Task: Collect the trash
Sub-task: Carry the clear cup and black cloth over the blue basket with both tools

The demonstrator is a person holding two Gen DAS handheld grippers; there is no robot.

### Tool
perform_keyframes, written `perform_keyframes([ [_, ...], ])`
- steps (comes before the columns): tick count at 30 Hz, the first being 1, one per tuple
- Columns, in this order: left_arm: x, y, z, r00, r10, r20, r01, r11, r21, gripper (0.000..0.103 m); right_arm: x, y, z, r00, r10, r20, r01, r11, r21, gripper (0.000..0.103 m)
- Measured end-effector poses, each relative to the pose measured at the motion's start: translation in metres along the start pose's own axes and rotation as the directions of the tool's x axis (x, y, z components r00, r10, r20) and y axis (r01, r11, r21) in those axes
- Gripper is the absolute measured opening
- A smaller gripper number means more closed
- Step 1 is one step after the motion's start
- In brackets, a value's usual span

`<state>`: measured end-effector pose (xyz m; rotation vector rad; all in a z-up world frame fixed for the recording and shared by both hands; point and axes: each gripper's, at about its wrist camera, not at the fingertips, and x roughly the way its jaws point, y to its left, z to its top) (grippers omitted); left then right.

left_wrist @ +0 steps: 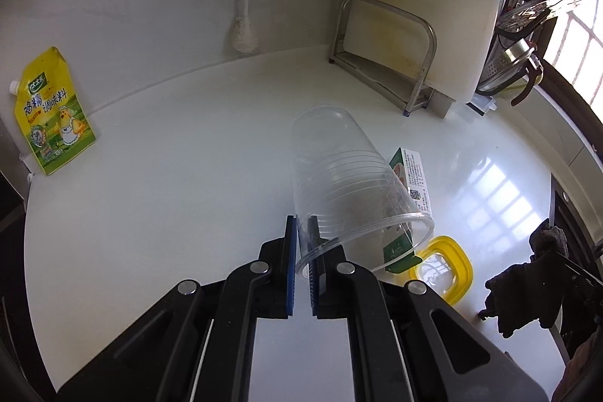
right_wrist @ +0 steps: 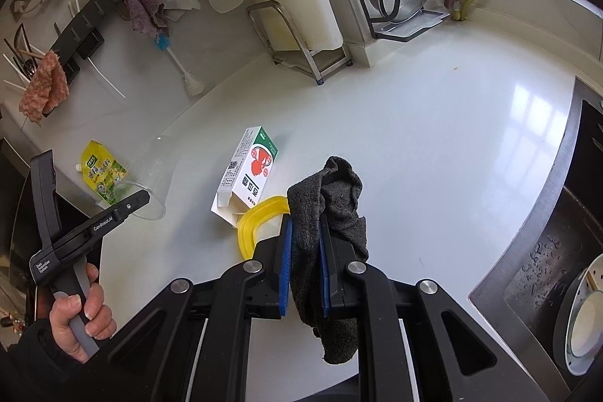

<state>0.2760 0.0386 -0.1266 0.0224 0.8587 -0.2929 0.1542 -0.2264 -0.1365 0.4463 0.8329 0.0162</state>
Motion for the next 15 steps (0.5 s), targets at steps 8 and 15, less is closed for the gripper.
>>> perform_keyframes([
  [8,-0.045,-0.013,-0.027,1.000,0.013,-0.002,-0.013,1.000,-0.014,0.006,-0.034,0.007,-0.009,0.999,0.032,-0.004,-0.032,0.999,-0.044,0.012],
  [15,-0.081,-0.033,-0.054,1.000,0.019,-0.001,-0.019,0.999,-0.033,0.006,-0.064,0.010,-0.027,0.998,0.056,-0.018,-0.057,0.995,-0.082,0.012],
])
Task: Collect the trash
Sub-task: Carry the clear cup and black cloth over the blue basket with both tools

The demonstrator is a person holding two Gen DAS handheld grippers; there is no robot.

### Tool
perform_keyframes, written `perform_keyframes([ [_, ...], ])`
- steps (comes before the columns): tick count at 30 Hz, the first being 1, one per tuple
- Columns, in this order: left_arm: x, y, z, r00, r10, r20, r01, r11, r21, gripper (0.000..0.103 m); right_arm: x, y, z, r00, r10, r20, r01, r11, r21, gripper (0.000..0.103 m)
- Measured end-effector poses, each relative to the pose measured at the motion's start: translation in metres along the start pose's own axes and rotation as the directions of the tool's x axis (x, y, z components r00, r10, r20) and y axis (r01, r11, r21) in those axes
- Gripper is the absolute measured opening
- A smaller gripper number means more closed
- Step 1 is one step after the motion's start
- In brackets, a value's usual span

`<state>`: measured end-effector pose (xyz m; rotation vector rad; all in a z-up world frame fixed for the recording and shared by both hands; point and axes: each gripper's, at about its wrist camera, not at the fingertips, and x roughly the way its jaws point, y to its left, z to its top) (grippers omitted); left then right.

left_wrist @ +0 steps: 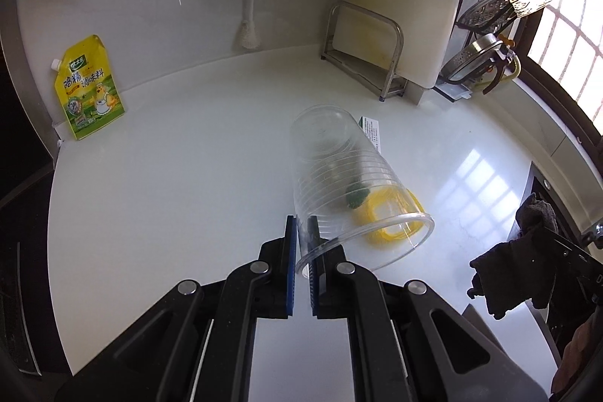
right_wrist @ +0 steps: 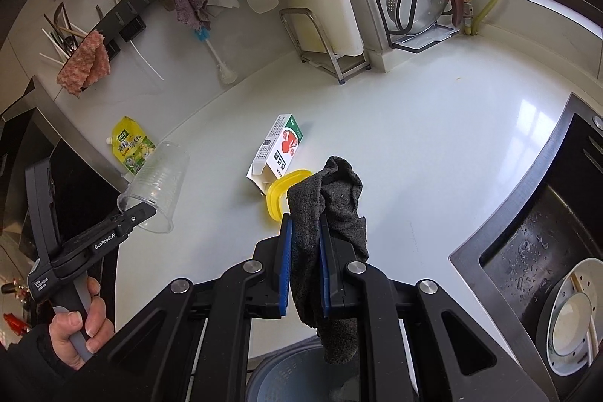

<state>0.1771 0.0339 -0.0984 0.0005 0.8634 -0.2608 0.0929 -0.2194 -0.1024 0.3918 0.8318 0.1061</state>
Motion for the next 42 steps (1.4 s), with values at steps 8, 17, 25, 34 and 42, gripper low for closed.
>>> perform_keyframes([
  [8,-0.033,-0.026,-0.041,1.000,0.005,-0.015,-0.006,1.000,-0.016,0.006,-0.032,-0.006,-0.029,0.999,0.033,-0.034,-0.034,0.999,-0.031,0.012],
  [17,-0.062,-0.058,-0.095,0.998,0.008,-0.058,-0.009,1.000,-0.018,0.006,-0.055,-0.021,-0.073,0.992,0.064,-0.107,-0.069,0.997,-0.044,0.012],
  [25,-0.078,-0.083,-0.138,0.995,0.010,-0.096,-0.011,1.000,-0.009,0.006,-0.068,-0.030,-0.109,0.982,0.070,-0.178,-0.083,0.994,-0.066,0.012],
  [34,-0.089,-0.104,-0.177,0.992,0.004,-0.123,-0.002,1.000,0.022,0.006,-0.081,-0.034,-0.134,0.976,0.082,-0.202,-0.099,0.992,-0.076,0.012],
  [42,-0.089,-0.119,-0.207,0.986,-0.009,-0.168,0.017,0.999,0.046,0.006,-0.086,-0.035,-0.152,0.973,0.083,-0.217,-0.102,0.992,-0.080,0.012],
])
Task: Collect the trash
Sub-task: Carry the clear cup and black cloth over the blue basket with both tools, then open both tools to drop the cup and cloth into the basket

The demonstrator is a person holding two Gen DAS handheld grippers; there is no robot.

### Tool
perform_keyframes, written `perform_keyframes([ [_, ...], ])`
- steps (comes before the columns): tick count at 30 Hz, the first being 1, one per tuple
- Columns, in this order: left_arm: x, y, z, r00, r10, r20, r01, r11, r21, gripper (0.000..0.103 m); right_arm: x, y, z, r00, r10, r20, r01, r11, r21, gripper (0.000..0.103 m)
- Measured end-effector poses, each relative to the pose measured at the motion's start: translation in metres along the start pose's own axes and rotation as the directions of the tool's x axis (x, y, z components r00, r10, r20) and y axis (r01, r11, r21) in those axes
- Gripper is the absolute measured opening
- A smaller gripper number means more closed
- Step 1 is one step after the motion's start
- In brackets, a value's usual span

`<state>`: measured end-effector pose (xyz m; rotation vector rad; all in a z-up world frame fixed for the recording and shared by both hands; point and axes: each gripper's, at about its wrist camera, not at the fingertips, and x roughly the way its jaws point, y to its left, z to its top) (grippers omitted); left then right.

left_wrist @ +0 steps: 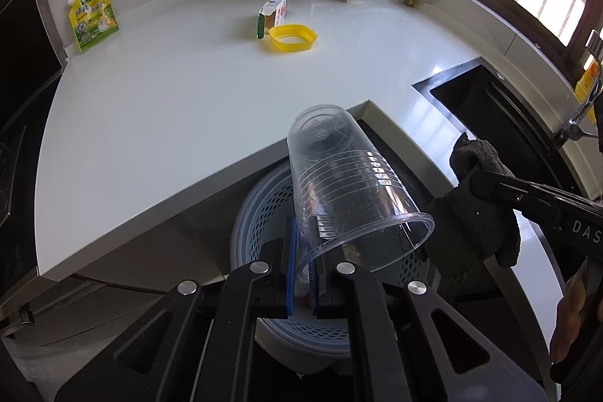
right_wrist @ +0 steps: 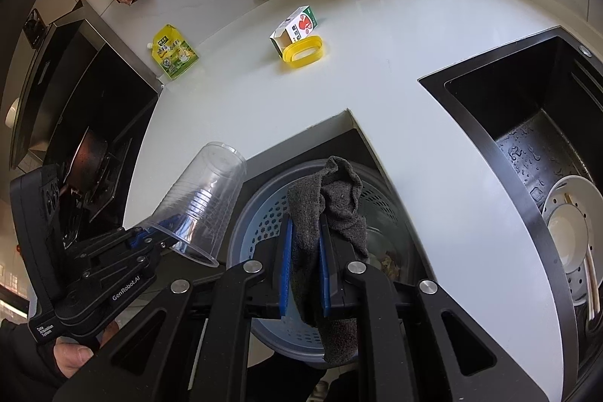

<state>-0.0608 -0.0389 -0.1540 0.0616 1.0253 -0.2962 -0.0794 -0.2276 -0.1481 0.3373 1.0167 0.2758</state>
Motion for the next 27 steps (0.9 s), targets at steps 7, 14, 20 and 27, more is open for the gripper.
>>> perform_keyframes([
  [7,0.011,-0.009,-0.016,0.999,-0.007,-0.045,0.008,1.000,0.018,0.006,0.007,-0.001,-0.011,1.000,0.006,-0.018,-0.006,1.000,0.007,0.012],
  [14,0.022,-0.008,-0.024,0.996,-0.003,-0.086,0.005,1.000,0.017,0.006,0.021,-0.003,-0.018,0.999,0.011,-0.053,-0.011,1.000,0.007,0.012],
  [20,0.027,-0.004,-0.025,0.994,0.002,-0.110,-0.002,1.000,0.004,0.006,0.032,0.000,-0.021,0.996,0.008,-0.087,-0.008,1.000,-0.008,0.012],
  [27,0.030,0.000,-0.024,0.992,0.007,-0.124,-0.008,1.000,-0.012,0.007,0.040,0.002,-0.020,0.994,0.008,-0.106,-0.009,1.000,-0.015,0.012],
])
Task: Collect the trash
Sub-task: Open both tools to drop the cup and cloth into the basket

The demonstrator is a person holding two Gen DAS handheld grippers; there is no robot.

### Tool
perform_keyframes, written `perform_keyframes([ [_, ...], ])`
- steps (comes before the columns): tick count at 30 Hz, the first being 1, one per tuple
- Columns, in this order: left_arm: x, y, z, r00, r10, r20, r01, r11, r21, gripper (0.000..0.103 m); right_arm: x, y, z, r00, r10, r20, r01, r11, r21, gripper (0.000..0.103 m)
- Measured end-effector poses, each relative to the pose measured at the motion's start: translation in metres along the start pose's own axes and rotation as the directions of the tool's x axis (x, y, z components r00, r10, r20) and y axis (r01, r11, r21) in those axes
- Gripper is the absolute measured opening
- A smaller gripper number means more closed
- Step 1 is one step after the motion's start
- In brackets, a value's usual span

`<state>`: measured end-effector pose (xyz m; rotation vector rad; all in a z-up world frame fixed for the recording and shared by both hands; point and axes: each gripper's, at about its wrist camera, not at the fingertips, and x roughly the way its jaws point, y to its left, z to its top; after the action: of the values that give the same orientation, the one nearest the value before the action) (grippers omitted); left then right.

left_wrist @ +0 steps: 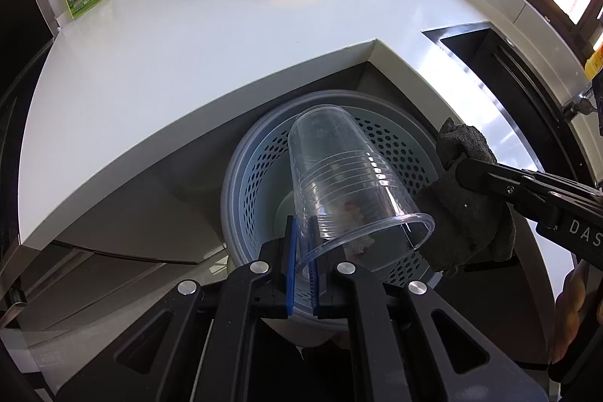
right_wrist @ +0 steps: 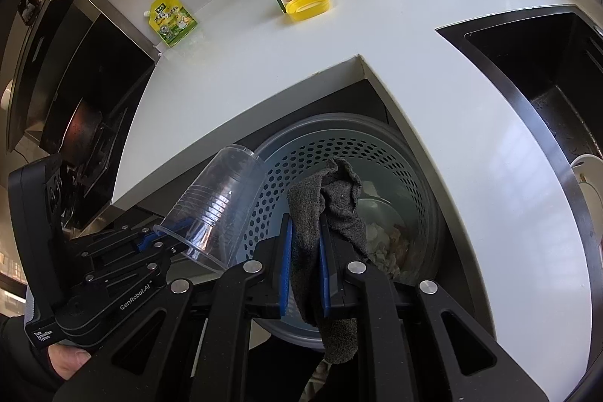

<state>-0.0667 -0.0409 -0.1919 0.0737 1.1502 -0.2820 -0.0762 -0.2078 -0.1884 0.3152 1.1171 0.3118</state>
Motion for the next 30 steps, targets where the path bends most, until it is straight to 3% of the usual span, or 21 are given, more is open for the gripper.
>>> perform_keyframes([
  [17,0.003,0.006,-0.006,1.000,0.009,-0.030,-0.009,1.000,-0.013,0.010,0.003,-0.004,-0.002,1.000,-0.011,-0.018,0.011,1.000,0.002,0.014],
  [19,0.002,0.007,-0.007,0.999,0.010,-0.031,-0.010,1.000,-0.014,0.020,0.002,-0.006,-0.003,1.000,-0.013,-0.017,0.013,1.000,0.007,0.019],
  [20,0.002,0.008,-0.007,1.000,0.012,-0.029,-0.012,1.000,-0.015,0.027,0.001,-0.005,-0.004,1.000,-0.016,-0.014,0.016,1.000,0.010,0.026],
  [22,-0.001,0.009,-0.008,1.000,0.020,-0.016,-0.020,1.000,-0.022,0.054,-0.003,-0.006,-0.005,1.000,-0.020,0.000,0.020,1.000,0.014,0.039],
  [30,-0.007,0.017,-0.007,1.000,0.027,-0.008,-0.027,0.999,-0.039,0.056,-0.012,-0.006,-0.002,0.999,-0.021,0.026,0.020,1.000,0.020,0.045],
])
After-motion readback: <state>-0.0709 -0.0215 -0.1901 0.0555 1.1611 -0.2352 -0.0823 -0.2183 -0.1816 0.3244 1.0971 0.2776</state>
